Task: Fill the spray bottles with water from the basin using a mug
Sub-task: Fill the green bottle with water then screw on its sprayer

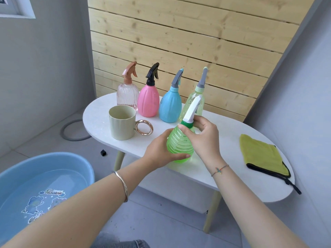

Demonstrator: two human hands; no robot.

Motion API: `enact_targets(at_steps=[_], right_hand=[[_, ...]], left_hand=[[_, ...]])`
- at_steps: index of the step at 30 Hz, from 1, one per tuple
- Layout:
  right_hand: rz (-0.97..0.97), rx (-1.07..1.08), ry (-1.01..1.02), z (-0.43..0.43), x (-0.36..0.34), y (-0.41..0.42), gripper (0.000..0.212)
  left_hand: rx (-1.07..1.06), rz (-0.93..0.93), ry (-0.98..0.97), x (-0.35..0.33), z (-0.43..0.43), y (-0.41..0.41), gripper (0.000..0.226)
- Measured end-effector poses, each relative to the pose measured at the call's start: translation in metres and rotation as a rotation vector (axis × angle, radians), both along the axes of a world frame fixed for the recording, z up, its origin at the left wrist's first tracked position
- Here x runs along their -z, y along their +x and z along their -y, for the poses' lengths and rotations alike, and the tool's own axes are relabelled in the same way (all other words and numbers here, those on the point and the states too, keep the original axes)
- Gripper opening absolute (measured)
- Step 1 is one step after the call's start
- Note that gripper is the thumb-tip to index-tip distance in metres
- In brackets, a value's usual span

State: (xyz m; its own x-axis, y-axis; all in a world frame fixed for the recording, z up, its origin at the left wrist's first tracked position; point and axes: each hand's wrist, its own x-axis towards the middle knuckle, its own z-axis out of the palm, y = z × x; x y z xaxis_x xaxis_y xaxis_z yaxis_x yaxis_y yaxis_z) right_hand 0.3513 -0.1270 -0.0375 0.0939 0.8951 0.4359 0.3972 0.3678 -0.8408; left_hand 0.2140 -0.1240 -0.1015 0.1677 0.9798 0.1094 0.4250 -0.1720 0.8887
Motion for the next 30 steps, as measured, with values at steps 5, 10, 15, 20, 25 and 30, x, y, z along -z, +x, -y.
enact_targets(at_steps=[5,10,15,20,25,30], right_hand=[[-0.061,-0.022,-0.047,0.000,-0.007,0.023,0.021],[-0.065,-0.001,-0.022,-0.023,-0.038,0.071,0.025],[0.010,0.070,0.000,-0.067,-0.050,0.113,0.031],[0.037,0.080,-0.037,-0.102,-0.040,0.123,0.030],[0.050,0.079,-0.061,-0.124,-0.031,0.119,0.028],[0.031,0.073,-0.094,-0.135,-0.023,0.119,0.030]], left_hand=[[0.068,-0.038,0.007,-0.009,0.003,0.000,0.098],[-0.009,0.047,-0.015,-0.046,-0.021,0.006,0.073],[-0.007,0.072,-0.035,-0.080,-0.067,0.030,0.082],[-0.007,0.037,-0.086,-0.084,-0.098,0.048,0.075],[0.022,0.010,-0.055,-0.078,-0.113,0.057,0.073],[0.039,0.027,-0.043,-0.071,-0.119,0.061,0.075]])
